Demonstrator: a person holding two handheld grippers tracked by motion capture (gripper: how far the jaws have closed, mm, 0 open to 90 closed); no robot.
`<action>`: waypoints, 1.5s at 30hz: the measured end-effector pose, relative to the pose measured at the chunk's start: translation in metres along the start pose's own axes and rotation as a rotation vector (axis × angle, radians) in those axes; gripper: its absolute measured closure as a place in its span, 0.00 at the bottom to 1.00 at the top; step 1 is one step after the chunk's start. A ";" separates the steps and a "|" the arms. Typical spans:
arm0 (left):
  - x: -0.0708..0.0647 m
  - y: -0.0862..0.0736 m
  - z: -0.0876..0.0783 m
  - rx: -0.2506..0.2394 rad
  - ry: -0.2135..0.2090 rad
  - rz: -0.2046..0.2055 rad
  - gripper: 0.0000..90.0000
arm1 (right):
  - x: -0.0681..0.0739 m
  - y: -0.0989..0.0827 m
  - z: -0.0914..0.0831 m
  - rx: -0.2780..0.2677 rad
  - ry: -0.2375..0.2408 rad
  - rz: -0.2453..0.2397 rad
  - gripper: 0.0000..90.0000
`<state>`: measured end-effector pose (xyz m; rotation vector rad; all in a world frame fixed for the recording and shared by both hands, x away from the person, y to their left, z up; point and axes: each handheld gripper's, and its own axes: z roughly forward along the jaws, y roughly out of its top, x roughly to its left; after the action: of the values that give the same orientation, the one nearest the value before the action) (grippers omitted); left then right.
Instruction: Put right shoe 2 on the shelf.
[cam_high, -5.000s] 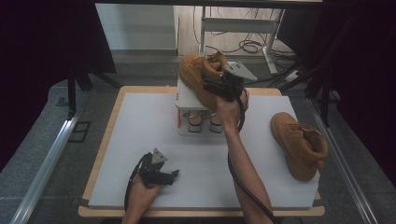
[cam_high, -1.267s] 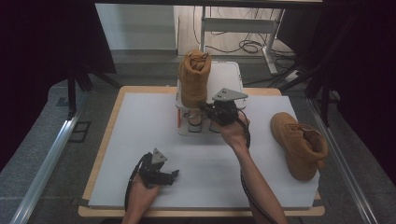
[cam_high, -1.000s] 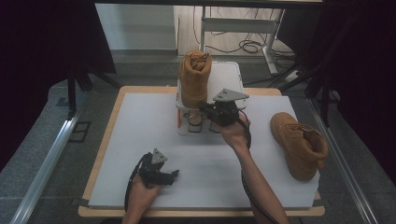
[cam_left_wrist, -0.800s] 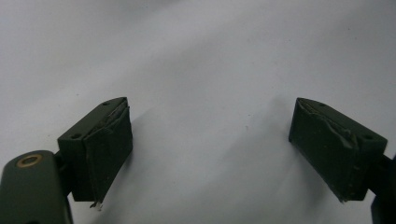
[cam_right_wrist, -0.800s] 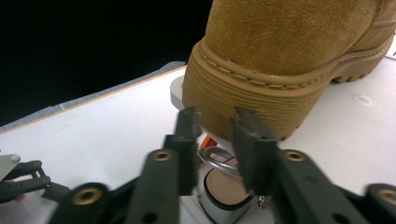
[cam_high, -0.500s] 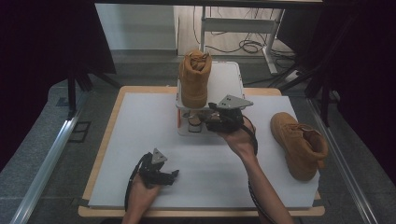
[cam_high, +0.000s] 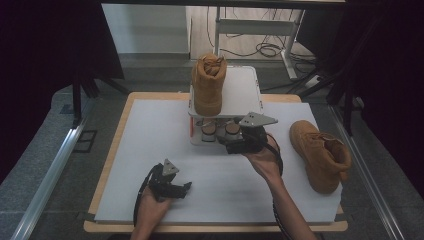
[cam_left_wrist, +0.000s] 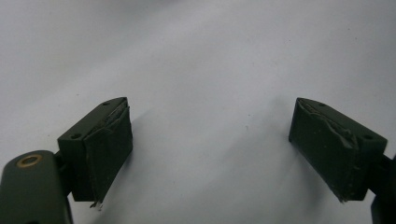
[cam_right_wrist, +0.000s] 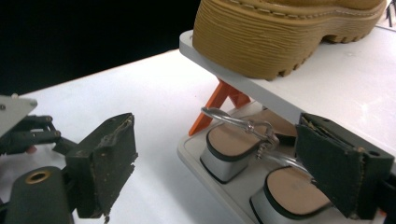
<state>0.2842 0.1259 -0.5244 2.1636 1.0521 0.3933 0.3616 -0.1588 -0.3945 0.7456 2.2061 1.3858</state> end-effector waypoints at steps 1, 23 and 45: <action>0.000 0.000 0.000 0.000 0.000 0.000 0.15 | 0.000 -0.001 -0.002 0.002 -0.005 -0.003 0.11; 0.000 0.000 0.000 -0.001 -0.002 -0.001 0.15 | -0.005 -0.046 -0.041 -0.005 -0.067 0.055 0.00; 0.000 0.000 0.000 0.000 -0.003 -0.004 0.15 | -0.020 -0.091 -0.089 0.013 -0.156 0.150 0.00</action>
<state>0.2841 0.1260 -0.5244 2.1606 1.0548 0.3879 0.3032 -0.2642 -0.4399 1.0065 2.0759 1.3345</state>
